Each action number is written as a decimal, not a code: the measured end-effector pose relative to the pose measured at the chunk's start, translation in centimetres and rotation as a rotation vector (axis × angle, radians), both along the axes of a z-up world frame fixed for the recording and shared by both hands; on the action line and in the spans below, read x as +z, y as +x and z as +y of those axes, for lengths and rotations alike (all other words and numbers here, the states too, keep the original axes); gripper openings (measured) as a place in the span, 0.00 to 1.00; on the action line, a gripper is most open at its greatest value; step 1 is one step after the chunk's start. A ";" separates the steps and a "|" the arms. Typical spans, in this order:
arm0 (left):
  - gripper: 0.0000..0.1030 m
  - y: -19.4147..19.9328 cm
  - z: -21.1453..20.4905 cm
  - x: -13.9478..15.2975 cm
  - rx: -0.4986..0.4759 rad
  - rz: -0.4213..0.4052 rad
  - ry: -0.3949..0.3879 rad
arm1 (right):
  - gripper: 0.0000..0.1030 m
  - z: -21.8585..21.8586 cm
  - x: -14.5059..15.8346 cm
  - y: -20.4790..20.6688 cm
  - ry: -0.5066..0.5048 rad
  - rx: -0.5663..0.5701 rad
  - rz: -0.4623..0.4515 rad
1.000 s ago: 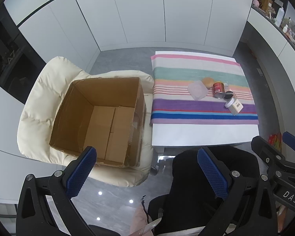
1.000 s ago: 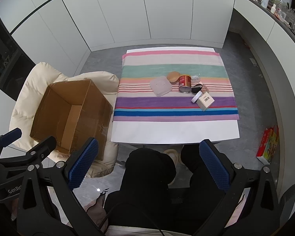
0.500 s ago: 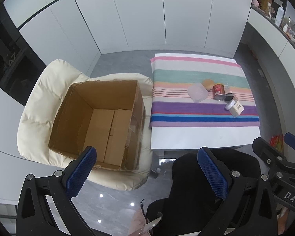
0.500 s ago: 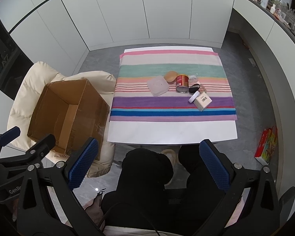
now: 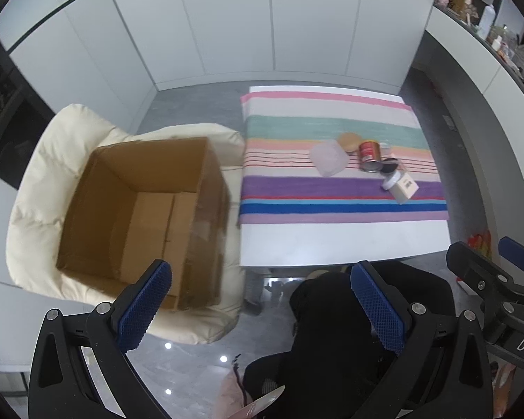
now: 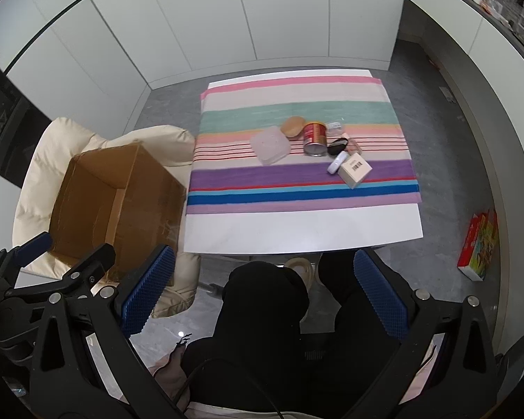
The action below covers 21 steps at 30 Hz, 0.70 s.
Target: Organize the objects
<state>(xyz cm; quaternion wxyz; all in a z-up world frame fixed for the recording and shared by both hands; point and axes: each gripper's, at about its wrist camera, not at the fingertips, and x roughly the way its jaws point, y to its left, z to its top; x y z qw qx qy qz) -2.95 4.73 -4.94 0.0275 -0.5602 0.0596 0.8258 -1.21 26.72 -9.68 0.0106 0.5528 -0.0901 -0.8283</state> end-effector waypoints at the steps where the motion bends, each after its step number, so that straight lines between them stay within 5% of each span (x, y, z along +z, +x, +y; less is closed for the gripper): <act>1: 1.00 -0.2 0.4 -0.2 -0.010 -0.003 0.006 | 1.00 0.6 -0.1 -0.1 0.000 -0.010 -0.002; 11: 1.00 -2.3 4.5 -1.5 -0.072 -0.022 0.024 | 1.00 5.5 -1.2 -0.9 -0.003 -0.087 -0.004; 21: 1.00 -5.7 8.0 -6.7 -0.096 -0.065 -0.010 | 1.00 9.5 -2.6 -2.1 -0.009 -0.041 0.235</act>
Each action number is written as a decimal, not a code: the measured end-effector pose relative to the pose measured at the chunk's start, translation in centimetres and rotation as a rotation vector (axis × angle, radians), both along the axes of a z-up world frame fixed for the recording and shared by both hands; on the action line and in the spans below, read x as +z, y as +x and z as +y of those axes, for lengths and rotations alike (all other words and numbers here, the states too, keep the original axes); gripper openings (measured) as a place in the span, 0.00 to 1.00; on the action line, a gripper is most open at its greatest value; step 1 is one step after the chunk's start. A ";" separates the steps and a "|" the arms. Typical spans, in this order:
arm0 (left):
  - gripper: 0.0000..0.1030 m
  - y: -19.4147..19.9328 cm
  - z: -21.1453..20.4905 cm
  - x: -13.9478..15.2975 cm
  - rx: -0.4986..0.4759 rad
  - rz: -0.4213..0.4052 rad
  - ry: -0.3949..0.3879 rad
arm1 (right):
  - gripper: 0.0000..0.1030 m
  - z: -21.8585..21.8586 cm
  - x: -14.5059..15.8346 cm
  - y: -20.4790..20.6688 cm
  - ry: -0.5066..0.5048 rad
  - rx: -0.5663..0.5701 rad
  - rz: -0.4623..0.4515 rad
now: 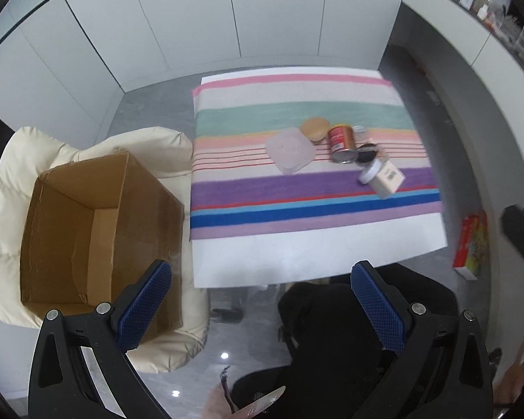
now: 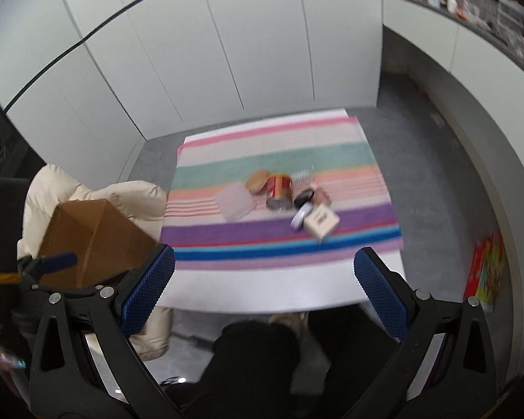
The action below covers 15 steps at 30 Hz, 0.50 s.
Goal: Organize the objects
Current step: 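Grasp the white barcode box with the right gripper while the left gripper approaches the white compact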
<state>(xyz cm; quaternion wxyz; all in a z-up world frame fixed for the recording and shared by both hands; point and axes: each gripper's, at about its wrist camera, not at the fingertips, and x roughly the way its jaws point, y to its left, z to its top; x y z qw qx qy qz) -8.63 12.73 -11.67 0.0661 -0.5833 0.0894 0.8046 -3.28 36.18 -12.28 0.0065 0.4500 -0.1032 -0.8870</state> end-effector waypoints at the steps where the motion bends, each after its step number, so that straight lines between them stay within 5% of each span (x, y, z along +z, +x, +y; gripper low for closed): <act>1: 1.00 -0.5 0.2 -0.7 0.000 0.002 -0.001 | 1.00 0.5 -0.5 -0.4 0.003 0.013 0.027; 9: 1.00 -5.3 2.0 -6.3 -0.009 0.032 -0.050 | 1.00 6.2 -6.0 -4.3 -0.067 -0.005 0.082; 15: 1.00 -9.1 3.3 -11.6 0.006 -0.044 0.061 | 1.00 10.4 -11.7 -7.5 -0.054 -0.027 0.033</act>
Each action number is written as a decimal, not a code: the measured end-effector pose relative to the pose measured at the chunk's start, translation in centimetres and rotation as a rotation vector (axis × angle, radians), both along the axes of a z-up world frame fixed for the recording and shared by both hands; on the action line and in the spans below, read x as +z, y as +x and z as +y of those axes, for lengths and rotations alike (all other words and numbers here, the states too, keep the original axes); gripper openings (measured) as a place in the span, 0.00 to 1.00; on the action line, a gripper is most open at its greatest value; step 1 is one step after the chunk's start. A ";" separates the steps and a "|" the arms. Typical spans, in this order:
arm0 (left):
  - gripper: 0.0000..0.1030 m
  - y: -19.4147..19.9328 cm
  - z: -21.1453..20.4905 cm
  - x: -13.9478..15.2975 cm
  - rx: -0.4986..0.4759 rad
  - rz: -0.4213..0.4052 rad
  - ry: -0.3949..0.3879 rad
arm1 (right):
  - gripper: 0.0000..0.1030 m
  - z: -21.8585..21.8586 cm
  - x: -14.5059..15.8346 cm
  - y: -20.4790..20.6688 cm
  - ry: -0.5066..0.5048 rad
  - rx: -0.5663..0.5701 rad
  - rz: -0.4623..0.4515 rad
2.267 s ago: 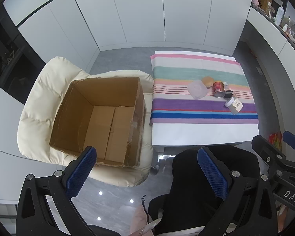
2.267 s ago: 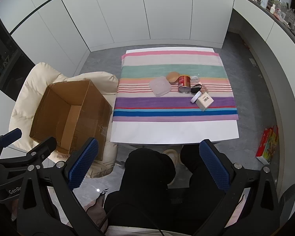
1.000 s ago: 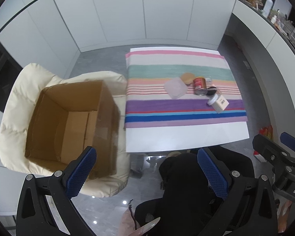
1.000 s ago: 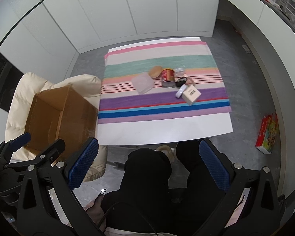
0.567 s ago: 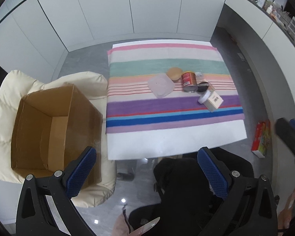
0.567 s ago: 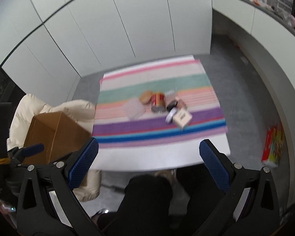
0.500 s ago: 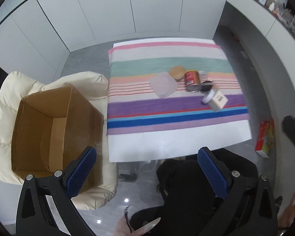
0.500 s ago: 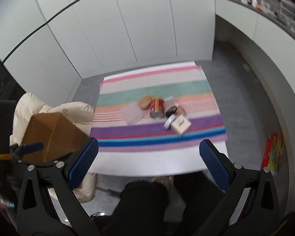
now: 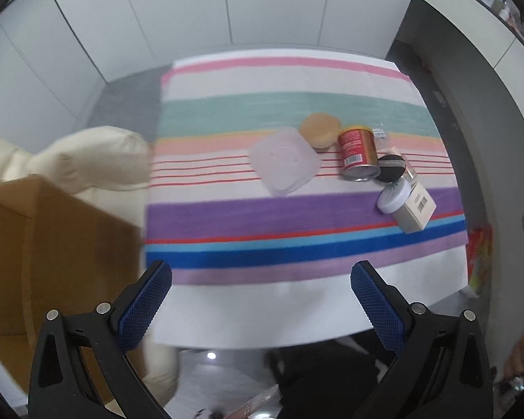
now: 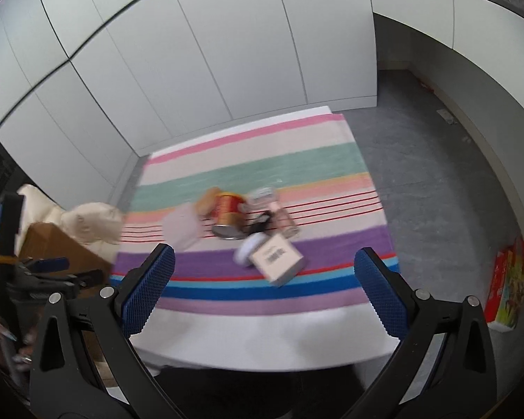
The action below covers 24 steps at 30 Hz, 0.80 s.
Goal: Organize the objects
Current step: 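Grasp the white barcode box with the right gripper while the left gripper approaches the white compact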
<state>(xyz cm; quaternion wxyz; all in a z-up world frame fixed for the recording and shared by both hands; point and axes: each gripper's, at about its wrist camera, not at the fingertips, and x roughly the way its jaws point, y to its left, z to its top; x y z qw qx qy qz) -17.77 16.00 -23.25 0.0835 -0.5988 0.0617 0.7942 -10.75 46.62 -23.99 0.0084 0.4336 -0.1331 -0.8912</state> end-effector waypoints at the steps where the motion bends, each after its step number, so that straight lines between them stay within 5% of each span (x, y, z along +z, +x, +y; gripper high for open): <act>1: 1.00 -0.3 0.4 -0.7 -0.006 -0.001 0.004 | 1.00 0.3 -1.2 -0.6 0.026 0.009 -0.012; 6: 1.00 -1.7 3.6 -3.9 -0.064 0.009 0.055 | 1.00 -0.4 -7.1 -3.5 0.143 0.182 -0.054; 14: 1.00 -2.9 7.9 -8.6 -0.118 -0.042 0.115 | 1.00 -2.3 -15.5 -8.2 0.185 0.331 -0.124; 19: 1.00 -2.4 9.1 -10.3 -0.143 -0.046 0.104 | 0.54 -2.4 -17.7 -9.0 0.170 0.348 -0.132; 24: 1.00 -1.3 11.5 -11.2 -0.218 -0.025 0.108 | 0.53 0.7 -17.7 -7.8 0.071 0.258 -0.127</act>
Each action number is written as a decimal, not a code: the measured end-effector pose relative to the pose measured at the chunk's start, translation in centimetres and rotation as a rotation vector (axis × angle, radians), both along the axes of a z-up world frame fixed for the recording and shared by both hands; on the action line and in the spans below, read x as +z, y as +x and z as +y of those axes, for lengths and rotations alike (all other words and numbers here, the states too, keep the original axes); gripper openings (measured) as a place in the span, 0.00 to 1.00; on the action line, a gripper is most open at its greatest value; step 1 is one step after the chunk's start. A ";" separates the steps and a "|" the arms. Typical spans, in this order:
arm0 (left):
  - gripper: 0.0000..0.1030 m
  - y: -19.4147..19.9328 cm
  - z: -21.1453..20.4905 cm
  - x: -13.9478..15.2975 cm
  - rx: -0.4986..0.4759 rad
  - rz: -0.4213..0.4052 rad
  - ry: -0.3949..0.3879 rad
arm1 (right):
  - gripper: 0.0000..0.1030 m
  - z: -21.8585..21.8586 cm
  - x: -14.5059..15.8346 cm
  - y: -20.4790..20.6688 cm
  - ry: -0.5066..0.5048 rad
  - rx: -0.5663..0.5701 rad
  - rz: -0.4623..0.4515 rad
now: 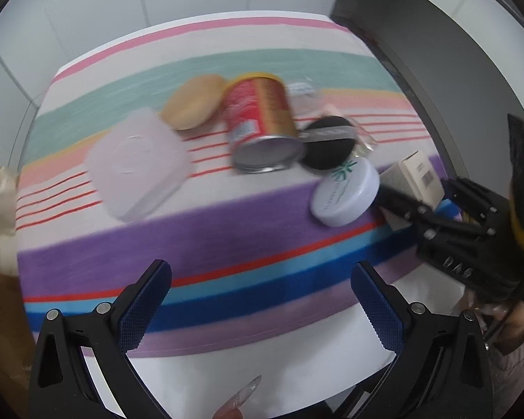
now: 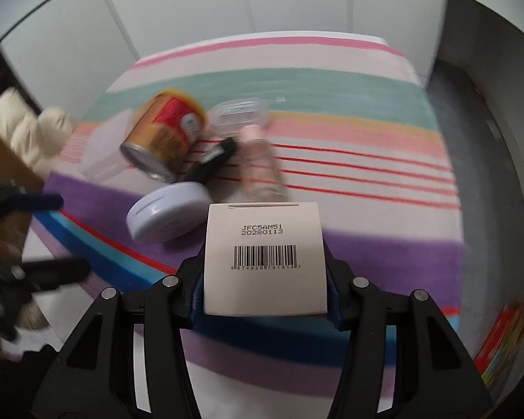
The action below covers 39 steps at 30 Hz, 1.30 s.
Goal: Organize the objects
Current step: 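Grasp the white barcode box with the right gripper while the left gripper approaches the white compact, then grasp the white round compact with the left gripper and lift it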
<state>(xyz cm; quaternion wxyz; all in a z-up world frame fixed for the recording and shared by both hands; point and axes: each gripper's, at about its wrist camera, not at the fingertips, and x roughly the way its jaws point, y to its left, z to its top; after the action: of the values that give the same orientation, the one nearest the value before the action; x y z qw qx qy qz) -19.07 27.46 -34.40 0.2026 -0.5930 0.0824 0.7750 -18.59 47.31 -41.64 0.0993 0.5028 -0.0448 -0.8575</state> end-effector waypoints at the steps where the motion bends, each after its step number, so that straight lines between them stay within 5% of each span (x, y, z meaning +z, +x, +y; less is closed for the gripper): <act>1: 1.00 0.2 0.8 -0.2 -0.010 0.002 0.011 | 0.53 0.8 0.0 0.5 -0.007 -0.030 0.005; 12: 0.99 -0.7 6.4 -2.9 0.058 -0.029 0.002 | 0.53 6.0 -1.0 2.5 -0.097 -0.232 -0.003; 17: 0.95 -0.5 10.0 -4.5 0.035 0.040 -0.118 | 0.53 6.8 0.2 1.9 -0.088 -0.264 0.001; 19: 0.78 -0.3 10.7 -4.2 0.025 0.089 -0.088 | 0.53 6.9 0.1 2.0 -0.091 -0.271 -0.007; 20: 0.55 -0.1 10.7 -3.8 0.021 0.114 -0.075 | 0.53 7.0 0.2 2.1 -0.089 -0.273 -0.010; 32: 0.57 -2.2 10.8 -4.7 0.063 0.116 -0.086 | 0.53 7.0 0.3 2.3 -0.052 -0.277 -0.063; 39: 0.57 -3.8 10.0 -2.9 0.108 0.133 -0.110 | 0.53 5.7 1.2 2.2 -0.003 -0.268 -0.099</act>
<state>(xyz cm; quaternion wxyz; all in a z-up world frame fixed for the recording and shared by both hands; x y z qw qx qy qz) -22.87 37.47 -37.27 0.1216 -0.5540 0.1062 0.8167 -16.36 53.02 -40.43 -0.0176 0.5338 -0.1176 -0.8372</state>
